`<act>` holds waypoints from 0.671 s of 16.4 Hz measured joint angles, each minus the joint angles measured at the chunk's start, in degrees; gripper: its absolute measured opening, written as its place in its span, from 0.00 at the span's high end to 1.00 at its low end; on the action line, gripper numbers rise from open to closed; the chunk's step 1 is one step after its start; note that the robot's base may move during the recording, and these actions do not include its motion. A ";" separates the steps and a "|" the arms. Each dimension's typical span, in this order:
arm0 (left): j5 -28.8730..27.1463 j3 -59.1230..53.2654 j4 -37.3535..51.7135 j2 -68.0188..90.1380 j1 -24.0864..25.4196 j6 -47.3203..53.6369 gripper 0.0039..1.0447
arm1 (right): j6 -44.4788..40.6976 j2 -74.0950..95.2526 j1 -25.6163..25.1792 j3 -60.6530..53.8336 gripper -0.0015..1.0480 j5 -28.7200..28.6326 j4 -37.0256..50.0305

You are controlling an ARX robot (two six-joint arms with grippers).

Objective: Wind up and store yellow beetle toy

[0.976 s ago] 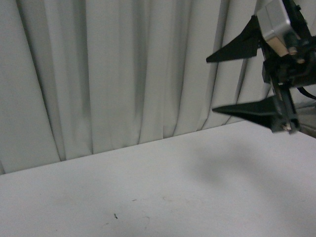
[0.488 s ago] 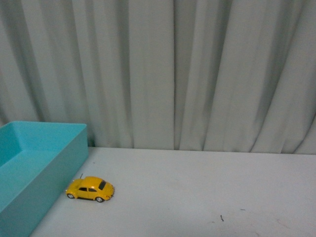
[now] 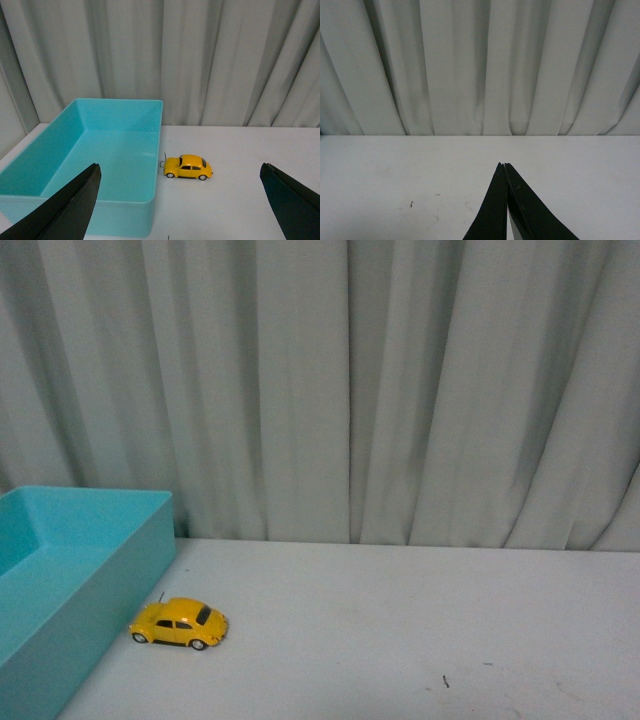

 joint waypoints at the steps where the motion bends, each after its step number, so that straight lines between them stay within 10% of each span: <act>1: 0.00 0.02 0.00 0.00 0.00 0.00 0.06 | 0.02 -1.11 0.00 -0.79 0.98 0.00 -0.79; 11: -0.02 0.00 0.00 0.00 0.00 0.00 0.06 | 0.15 -16.55 0.00 -4.48 0.98 -0.09 -14.43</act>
